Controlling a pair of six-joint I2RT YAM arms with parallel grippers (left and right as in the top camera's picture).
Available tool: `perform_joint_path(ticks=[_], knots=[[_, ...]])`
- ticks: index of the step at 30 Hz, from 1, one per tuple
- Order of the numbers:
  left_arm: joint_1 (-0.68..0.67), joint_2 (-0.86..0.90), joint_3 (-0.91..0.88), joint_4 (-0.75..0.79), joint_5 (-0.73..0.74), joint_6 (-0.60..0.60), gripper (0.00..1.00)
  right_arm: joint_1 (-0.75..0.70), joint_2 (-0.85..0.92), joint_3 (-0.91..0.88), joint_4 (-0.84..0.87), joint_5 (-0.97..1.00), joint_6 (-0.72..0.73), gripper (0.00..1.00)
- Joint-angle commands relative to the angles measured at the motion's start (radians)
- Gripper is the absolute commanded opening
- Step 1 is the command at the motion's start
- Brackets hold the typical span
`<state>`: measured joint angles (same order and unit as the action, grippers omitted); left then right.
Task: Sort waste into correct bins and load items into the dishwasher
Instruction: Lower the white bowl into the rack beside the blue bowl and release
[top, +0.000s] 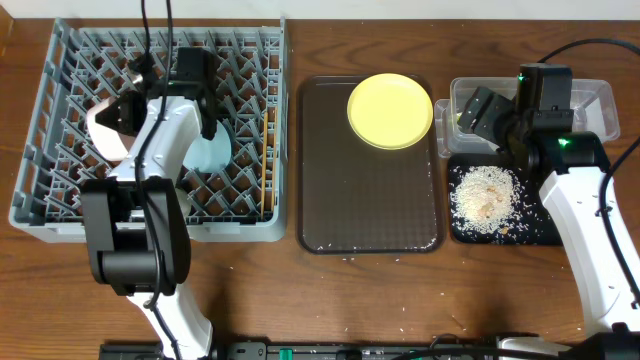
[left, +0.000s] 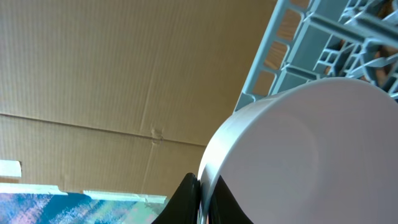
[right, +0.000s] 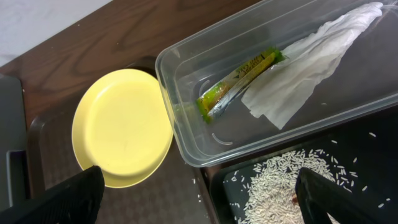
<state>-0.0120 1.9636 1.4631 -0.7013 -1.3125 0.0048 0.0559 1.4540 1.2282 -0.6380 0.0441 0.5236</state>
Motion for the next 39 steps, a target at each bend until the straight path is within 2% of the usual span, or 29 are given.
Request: perform_joint_path(ticks=[1,5,10,16,29,33,36,39], knots=[[-0.014,0.017,-0.005,0.008,-0.008,-0.002,0.08,0.009,0.005,0.002,0.0,0.004,0.014,0.96],[-0.021,0.017,-0.005,0.014,0.016,-0.002,0.08,0.009,0.005,0.002,0.0,0.004,0.014,0.97],[-0.021,0.017,-0.005,0.012,0.178,-0.002,0.08,0.009,0.005,0.002,0.0,0.003,0.015,0.97],[-0.02,0.017,-0.005,0.031,0.272,0.0,0.13,0.009,0.005,0.002,-0.001,0.003,0.015,0.96],[-0.021,0.017,-0.005,0.154,0.282,0.033,0.17,0.009,0.005,0.002,-0.002,0.003,0.015,0.97],[-0.035,0.014,-0.004,0.132,0.28,0.048,0.4,0.009,0.005,0.002,-0.002,0.003,0.015,0.97],[-0.06,0.002,-0.004,0.103,0.28,0.047,0.5,0.009,0.005,0.002,-0.002,0.003,0.015,0.97],[-0.087,-0.018,-0.004,0.079,0.281,0.047,0.54,0.009,0.005,0.002,-0.002,0.002,0.015,0.97]])
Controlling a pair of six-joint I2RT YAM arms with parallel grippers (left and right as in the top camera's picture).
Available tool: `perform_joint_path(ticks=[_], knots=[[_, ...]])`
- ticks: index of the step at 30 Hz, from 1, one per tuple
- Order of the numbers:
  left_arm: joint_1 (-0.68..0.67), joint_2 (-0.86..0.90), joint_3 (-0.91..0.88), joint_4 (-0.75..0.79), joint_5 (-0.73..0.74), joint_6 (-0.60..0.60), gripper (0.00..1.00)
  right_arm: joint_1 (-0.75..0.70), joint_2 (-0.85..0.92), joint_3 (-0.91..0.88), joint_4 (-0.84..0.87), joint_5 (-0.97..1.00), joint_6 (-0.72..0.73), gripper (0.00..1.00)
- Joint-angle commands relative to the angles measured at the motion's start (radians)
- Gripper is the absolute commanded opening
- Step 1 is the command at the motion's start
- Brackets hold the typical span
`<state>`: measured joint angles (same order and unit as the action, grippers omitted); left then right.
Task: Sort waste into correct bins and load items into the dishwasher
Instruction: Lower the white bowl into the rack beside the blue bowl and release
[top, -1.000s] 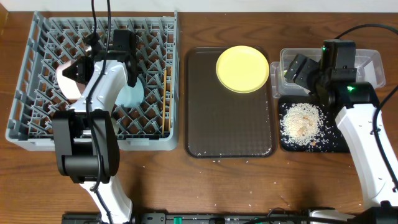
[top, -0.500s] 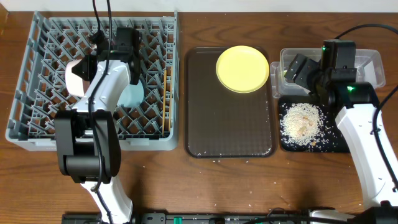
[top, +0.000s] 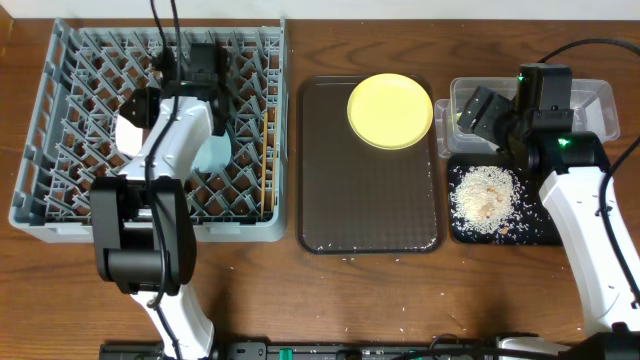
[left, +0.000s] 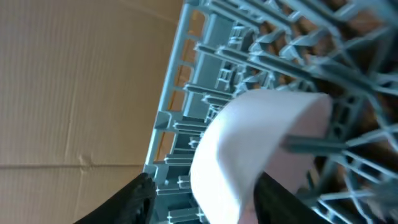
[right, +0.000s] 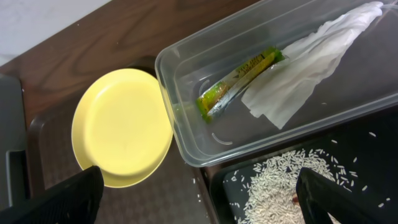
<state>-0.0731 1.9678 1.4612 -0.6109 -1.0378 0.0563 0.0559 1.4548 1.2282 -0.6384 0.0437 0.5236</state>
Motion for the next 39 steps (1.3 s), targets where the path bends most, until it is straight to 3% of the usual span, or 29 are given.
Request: perform_joint_path(ticks=[1,5,12,13,17,18,26,33,39], knots=[[-0.037,-0.034,-0.002,-0.018,0.006,-0.005,0.55,0.009,0.004,0.002,-0.002,-0.002,0.015,0.97],[-0.083,-0.089,-0.002,-0.032,0.039,-0.012,0.59,0.009,0.004,0.002,-0.001,-0.031,0.015,0.96],[-0.158,-0.229,-0.002,-0.09,0.291,-0.088,0.61,0.009,0.004,0.002,-0.001,-0.034,0.015,0.96],[-0.164,-0.241,-0.002,-0.107,0.337,-0.101,0.55,0.009,0.004,0.002,-0.001,-0.034,0.015,0.96],[-0.169,-0.259,-0.003,-0.201,0.467,-0.192,0.14,0.009,0.004,0.002,-0.001,-0.034,0.015,0.96],[-0.164,-0.252,-0.003,-0.226,0.467,-0.222,0.09,0.009,0.004,0.002,-0.001,-0.034,0.015,0.96],[-0.079,-0.202,-0.065,-0.204,0.474,-0.319,0.08,0.009,0.004,0.002,-0.002,-0.034,0.015,0.96],[-0.032,-0.126,-0.066,-0.146,0.599,-0.319,0.07,0.009,0.004,0.002,-0.001,-0.034,0.015,0.96],[-0.033,-0.092,-0.066,-0.079,0.608,-0.312,0.08,0.01,0.004,0.001,-0.002,-0.034,0.015,0.96]])
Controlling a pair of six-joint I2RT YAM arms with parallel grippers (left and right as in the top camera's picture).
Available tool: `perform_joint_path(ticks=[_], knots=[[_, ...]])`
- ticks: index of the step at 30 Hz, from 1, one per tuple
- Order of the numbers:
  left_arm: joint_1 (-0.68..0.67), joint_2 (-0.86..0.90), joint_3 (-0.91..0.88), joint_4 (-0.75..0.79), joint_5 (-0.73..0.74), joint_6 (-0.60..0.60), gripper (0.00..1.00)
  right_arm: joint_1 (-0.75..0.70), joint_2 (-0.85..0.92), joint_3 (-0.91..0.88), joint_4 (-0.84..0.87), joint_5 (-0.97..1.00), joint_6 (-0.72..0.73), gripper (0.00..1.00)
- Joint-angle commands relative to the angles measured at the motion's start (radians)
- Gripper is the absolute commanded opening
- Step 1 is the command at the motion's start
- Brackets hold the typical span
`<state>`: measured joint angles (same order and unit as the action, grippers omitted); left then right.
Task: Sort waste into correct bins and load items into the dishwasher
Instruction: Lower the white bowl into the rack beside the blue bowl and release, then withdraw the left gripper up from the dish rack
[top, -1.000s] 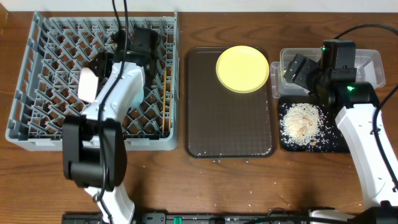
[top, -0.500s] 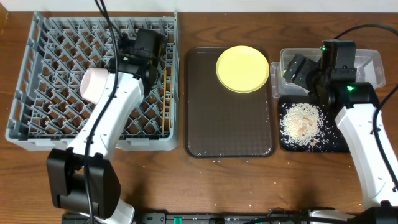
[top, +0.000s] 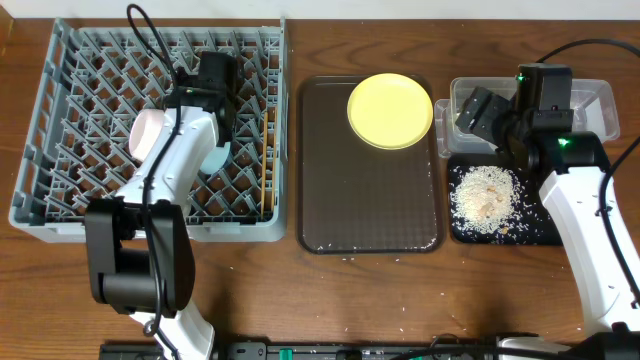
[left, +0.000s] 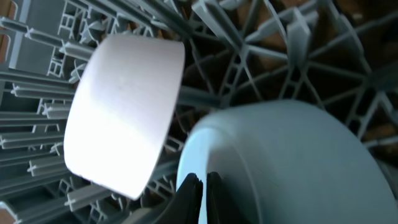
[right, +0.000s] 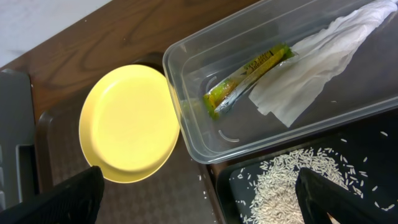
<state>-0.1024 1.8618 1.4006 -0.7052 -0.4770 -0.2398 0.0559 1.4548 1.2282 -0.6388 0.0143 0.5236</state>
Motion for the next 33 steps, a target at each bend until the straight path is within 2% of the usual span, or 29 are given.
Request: perform_joint_path(ticks=[1,12,15,18,23,28,33], knots=[[-0.003,0.014,-0.005,0.029,0.047,-0.016,0.08,0.01,0.004,0.001,-0.001,-0.005,0.015,0.96],[-0.006,-0.026,0.021,0.051,0.048,0.048,0.09,0.01,0.004,0.0,-0.001,-0.005,0.015,0.96],[-0.01,-0.1,0.024,0.045,0.061,0.047,0.17,0.01,0.004,0.0,-0.001,-0.005,0.015,0.96],[-0.01,-0.201,0.024,0.037,0.141,0.047,0.33,0.011,0.004,0.0,-0.001,-0.005,0.015,0.95],[-0.01,-0.406,0.024,0.016,0.354,0.047,0.59,0.032,0.004,0.0,-0.002,-0.058,0.005,0.94],[-0.01,-0.518,0.024,-0.027,0.483,0.047,0.63,0.089,0.018,-0.01,-0.001,-0.068,-0.035,0.91],[-0.01,-0.555,0.024,-0.087,0.702,0.047,0.65,0.154,0.105,-0.043,0.043,-0.066,-0.035,0.87]])
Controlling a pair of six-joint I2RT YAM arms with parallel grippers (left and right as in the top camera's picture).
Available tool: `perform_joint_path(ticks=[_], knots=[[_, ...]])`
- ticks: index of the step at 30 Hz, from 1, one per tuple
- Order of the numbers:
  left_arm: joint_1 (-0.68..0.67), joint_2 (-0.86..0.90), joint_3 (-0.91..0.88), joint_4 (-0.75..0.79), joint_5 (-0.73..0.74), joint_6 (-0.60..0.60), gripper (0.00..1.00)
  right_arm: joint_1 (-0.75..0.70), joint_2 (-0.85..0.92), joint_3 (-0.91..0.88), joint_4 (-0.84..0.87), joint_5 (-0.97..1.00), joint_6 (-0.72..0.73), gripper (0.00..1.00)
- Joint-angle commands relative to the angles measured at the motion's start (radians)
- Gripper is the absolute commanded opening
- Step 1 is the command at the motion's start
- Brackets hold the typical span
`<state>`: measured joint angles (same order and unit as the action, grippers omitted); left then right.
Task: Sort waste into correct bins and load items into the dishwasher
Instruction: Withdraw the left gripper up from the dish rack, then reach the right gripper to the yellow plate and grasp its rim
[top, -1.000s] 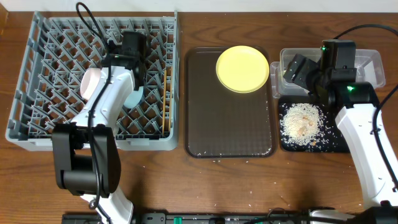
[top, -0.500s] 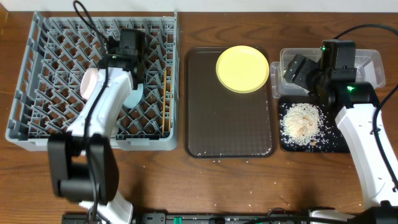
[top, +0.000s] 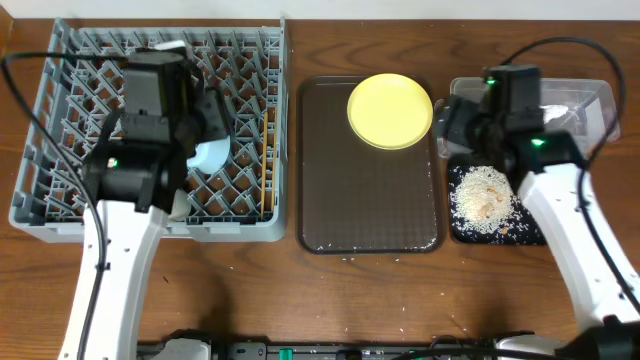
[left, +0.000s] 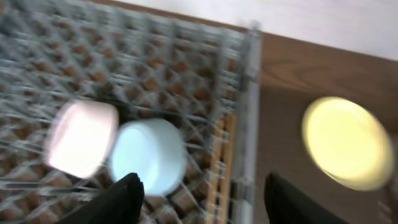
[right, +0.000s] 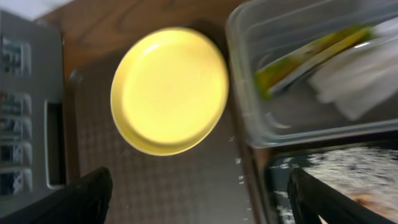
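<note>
In the left wrist view a pink cup (left: 81, 137) lies on its side in the grey dish rack (left: 205, 68). A light blue bowl (left: 149, 155) sits right beside it. My left gripper (left: 208, 205) hangs open high above them, holding nothing. A yellow plate (right: 169, 90) rests at the far end of the brown tray (top: 370, 200). My right gripper (right: 205, 205) is open above the tray, just nearer than the plate. In the overhead view the left arm hides the cup, and the bowl (top: 210, 155) shows beside it.
A clear bin (right: 298, 118) at the right holds a green wrapper (right: 311, 53) and a white tissue (right: 354, 81). In front of it a black tray (top: 540, 235) carries spilled rice (top: 485, 195). A few grains lie on the table near the front edge.
My left gripper was nearly shut at the blue bowl's rim down in the rack; now it is open and high above the rack. The right arm has shifted left, toward the yellow plate.
First my left gripper was shut on the pink cup's rim over the rack. Then it stood open with the cup lying in the rack. After that its fingers were at the blue bowl's rim. Now it is open above both, and the right arm has moved left.
</note>
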<state>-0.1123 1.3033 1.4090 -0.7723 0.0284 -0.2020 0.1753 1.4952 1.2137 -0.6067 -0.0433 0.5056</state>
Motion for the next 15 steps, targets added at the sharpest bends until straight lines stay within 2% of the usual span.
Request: perform_joint_path(ticks=[1,4,9,15], knots=[[0.0,0.005,0.015,-0.029,0.252,0.009,0.67,0.043,0.089,-0.03,0.019,-0.011,-0.016,0.85],[-0.003,0.018,0.012,-0.047,0.388,0.009,0.68,0.062,0.165,-0.03,0.061,-0.01,-0.017,0.75],[-0.012,0.036,0.01,-0.069,0.409,0.009,0.68,0.069,0.273,-0.03,0.124,-0.014,0.035,0.65],[-0.013,0.04,0.009,-0.069,0.409,0.01,0.69,0.069,0.356,-0.03,0.132,-0.025,0.245,0.64]])
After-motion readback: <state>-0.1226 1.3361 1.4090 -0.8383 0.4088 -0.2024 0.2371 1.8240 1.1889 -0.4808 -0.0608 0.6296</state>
